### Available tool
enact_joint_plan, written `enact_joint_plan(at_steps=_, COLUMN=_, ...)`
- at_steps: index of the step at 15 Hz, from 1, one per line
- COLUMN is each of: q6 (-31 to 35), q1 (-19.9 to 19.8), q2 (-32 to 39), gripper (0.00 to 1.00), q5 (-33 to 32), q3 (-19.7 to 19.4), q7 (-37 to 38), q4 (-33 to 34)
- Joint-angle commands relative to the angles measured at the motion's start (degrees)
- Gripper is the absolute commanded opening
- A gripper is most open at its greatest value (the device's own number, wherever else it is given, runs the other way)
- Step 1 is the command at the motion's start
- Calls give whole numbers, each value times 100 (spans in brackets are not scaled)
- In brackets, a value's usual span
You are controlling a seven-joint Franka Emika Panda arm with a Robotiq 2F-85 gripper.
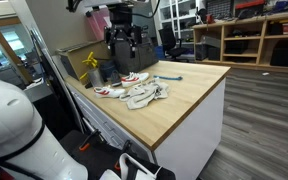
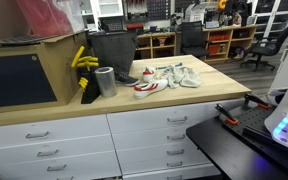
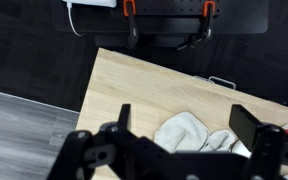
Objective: Pick up the white shoe at the bottom and turn it to the left
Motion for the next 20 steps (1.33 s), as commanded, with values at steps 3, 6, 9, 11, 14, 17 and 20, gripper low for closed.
enact_joint_plan(at_steps=3, q6=45, q1=35, q2=-15, gripper=100, q5=428, q3=220, q7=139, q4=136)
enact_joint_plan(at_steps=6, q6=94, q1=112, q2=-45, gripper=100, q5=743, q3=425, q7=338, q4=225)
enact_joint_plan(at_steps=9, q6=263, q1=163, q2=-73, gripper=100, q5=922, q3=671, q7=676, q4=214)
enact_joint_plan(at_steps=11, q6=446, q1=216, q2=-88, gripper=100, q5=1012, q3=861, q7=1001, q4=190)
enact_joint_plan(at_steps=14, q6=106, q1=238, q2=-23, gripper=100, q5=1178, q3=969, q7=1438, q4=390)
enact_joint_plan(at_steps=17, q6=307, q1=250, q2=-36, gripper=100, q5=1089, q3=988, q7=1332, q4=254)
enact_joint_plan(at_steps=20, q6=295, q1=242, q2=-35, gripper=100, q5=1091, q3=970, q7=1345, q4=271)
